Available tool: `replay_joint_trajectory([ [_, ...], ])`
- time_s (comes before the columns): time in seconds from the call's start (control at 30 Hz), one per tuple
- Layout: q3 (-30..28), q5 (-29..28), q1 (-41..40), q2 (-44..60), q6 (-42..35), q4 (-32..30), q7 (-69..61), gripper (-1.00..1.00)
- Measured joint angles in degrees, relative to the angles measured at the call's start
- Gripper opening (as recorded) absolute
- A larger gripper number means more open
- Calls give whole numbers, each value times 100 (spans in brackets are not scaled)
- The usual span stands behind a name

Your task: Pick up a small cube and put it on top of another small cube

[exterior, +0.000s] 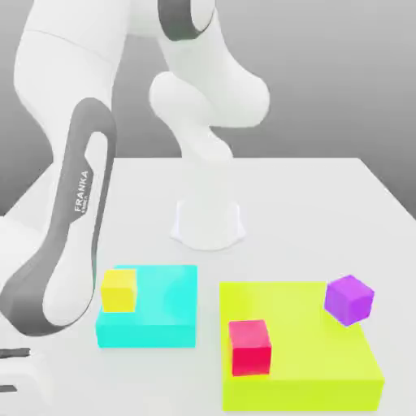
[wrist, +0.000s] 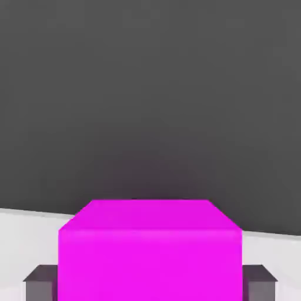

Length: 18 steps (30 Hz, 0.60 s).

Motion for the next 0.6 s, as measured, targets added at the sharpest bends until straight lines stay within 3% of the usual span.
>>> replay_joint_trajectory([
  [0.23,-172,-166,191,-725,-519,-207,177,-100],
  [0.6,323,-722,1890,-3044,-907,-2049,2927,-100],
])
